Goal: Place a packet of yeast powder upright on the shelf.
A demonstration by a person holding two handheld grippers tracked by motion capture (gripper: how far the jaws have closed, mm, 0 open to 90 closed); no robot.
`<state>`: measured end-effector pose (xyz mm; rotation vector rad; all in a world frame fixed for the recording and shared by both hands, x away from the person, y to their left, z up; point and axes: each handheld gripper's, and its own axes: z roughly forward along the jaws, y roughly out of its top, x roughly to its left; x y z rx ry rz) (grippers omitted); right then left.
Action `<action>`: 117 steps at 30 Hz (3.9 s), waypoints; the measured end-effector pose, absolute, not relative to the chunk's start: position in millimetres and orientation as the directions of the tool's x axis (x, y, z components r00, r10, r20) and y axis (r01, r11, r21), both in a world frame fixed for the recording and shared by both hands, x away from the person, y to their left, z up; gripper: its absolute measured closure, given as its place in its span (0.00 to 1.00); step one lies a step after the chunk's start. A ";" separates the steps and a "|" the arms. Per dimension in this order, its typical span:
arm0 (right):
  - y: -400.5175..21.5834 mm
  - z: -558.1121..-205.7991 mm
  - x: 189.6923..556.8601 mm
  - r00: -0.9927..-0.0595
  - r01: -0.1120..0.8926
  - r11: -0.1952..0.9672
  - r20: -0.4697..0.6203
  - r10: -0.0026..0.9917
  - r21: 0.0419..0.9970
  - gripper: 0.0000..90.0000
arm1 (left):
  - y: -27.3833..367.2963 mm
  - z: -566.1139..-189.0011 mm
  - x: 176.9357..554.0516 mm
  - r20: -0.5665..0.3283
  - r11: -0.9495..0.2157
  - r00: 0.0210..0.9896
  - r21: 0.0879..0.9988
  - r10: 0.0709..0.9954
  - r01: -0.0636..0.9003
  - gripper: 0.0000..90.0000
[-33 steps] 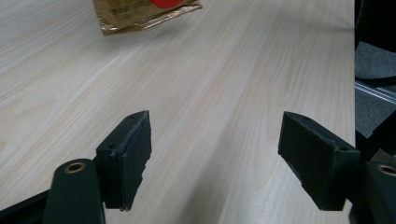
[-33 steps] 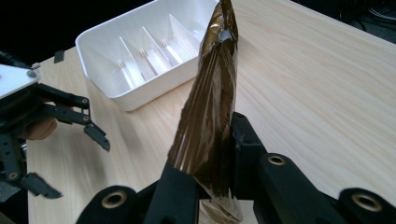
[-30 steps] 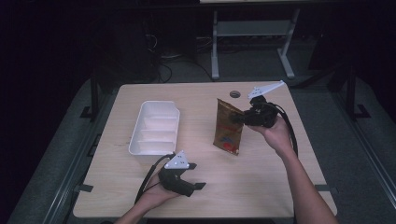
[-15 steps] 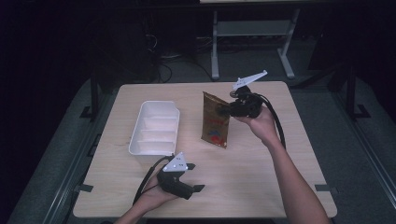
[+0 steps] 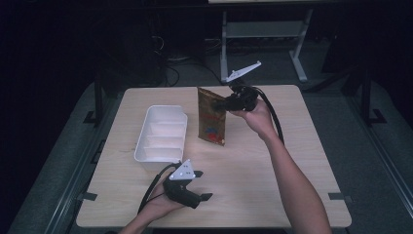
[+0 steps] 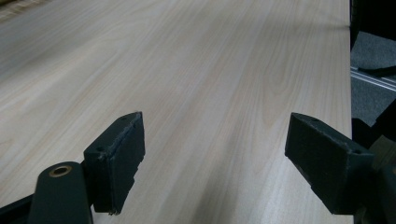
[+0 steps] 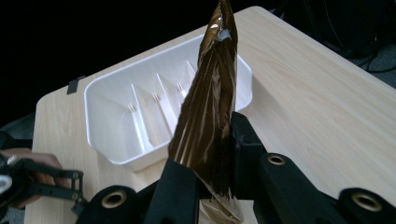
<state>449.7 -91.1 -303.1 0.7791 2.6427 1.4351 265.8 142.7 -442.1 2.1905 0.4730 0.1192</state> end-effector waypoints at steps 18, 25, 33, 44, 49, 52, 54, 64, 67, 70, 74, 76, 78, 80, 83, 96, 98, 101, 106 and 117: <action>-34.3 -286.5 478.0 -0.901 0.375 0.479 0.190 0.391 0.794 0.92 | 145.8 -440.2 264.4 -0.077 -0.542 0.925 0.790 0.373 0.285 0.22; -12.9 -281.7 483.8 -0.911 0.359 0.489 0.186 0.368 0.795 0.92 | 145.8 -440.6 263.8 -0.075 -0.547 0.926 0.788 0.369 0.282 0.22; 9.2 -284.8 492.0 -0.917 0.356 0.494 0.194 0.349 0.793 0.92 | 145.6 -442.5 264.0 -0.082 -0.551 0.928 0.784 0.363 0.284 0.22; 31.1 -302.2 501.0 -0.919 0.363 0.497 0.213 0.332 0.788 0.92 | 145.2 -442.6 263.4 -0.070 -0.551 0.931 0.789 0.359 0.272 0.22; 41.3 -310.6 505.4 -0.918 0.372 0.492 0.231 0.323 0.787 0.92 | 146.3 -442.4 264.0 -0.073 -0.546 0.929 0.791 0.364 0.276 0.22; 46.4 -315.6 506.8 -0.916 0.376 0.494 0.237 0.323 0.784 0.92 | 146.1 -442.5 263.6 -0.072 -0.543 0.928 0.794 0.365 0.275 0.22; 50.1 -319.8 508.1 -0.918 0.375 0.502 0.238 0.316 0.779 0.91 | 146.3 -442.0 263.4 -0.069 -0.541 0.928 0.796 0.366 0.272 0.23; 60.6 -335.4 511.9 -0.911 0.396 0.504 0.259 0.320 0.768 0.91 | 146.8 -441.9 263.6 -0.072 -0.537 0.927 0.797 0.368 0.276 0.23; 62.5 -340.1 512.3 -0.908 0.403 0.503 0.267 0.322 0.765 0.91 | 146.7 -442.0 263.7 -0.073 -0.537 0.927 0.797 0.368 0.276 0.23; 66.4 -348.1 512.9 -0.905 0.414 0.509 0.280 0.321 0.755 0.91 | 146.4 -442.3 263.6 -0.074 -0.539 0.928 0.796 0.364 0.275 0.23; 68.5 -352.7 514.1 -0.898 0.428 0.500 0.293 0.327 0.753 0.90 | 146.5 -442.3 263.6 -0.074 -0.538 0.928 0.797 0.364 0.275 0.23; 67.9 -353.0 515.1 -0.895 0.435 0.496 0.297 0.334 0.751 0.89 | 146.7 -442.2 263.9 -0.075 -0.537 0.928 0.797 0.365 0.276 0.23; 66.3 -353.2 515.9 -0.891 0.442 0.496 0.300 0.340 0.748 0.88 | 146.7 -442.4 264.0 -0.074 -0.538 0.928 0.797 0.365 0.275 0.23; 64.2 -353.2 516.8 -0.883 0.455 0.490 0.305 0.358 0.743 0.85 | 146.5 -442.5 264.0 -0.075 -0.539 0.928 0.796 0.365 0.276 0.23; 62.0 -353.8 517.7 -0.877 0.464 0.481 0.311 0.366 0.743 0.80 | 146.0 -442.6 264.0 -0.074 -0.539 0.928 0.796 0.364 0.275 0.23; 44.6 -362.7 520.1 -0.832 0.535 0.454 0.352 0.428 0.713 0.55 | 145.0 -443.7 264.2 -0.077 -0.542 0.928 0.793 0.364 0.278 0.23; 41.8 -363.1 519.1 -0.830 0.535 0.451 0.344 0.439 0.715 0.54 | 145.0 -443.5 264.5 -0.074 -0.545 0.929 0.792 0.362 0.275 0.23; 39.1 -363.5 519.0 -0.829 0.535 0.454 0.340 0.444 0.713 0.54 | 145.2 -443.4 264.7 -0.072 -0.545 0.929 0.793 0.363 0.274 0.23; 23.7 -365.5 516.3 -0.820 0.546 0.449 0.340 0.461 0.707 0.52 | 145.8 -443.8 266.0 -0.073 -0.542 0.927 0.794 0.367 0.277 0.23; -9.3 -369.7 506.8 -0.808 0.562 0.420 0.363 0.464 0.713 0.52 | 143.2 -444.9 266.1 -0.070 -0.542 0.929 0.795 0.364 0.273 0.23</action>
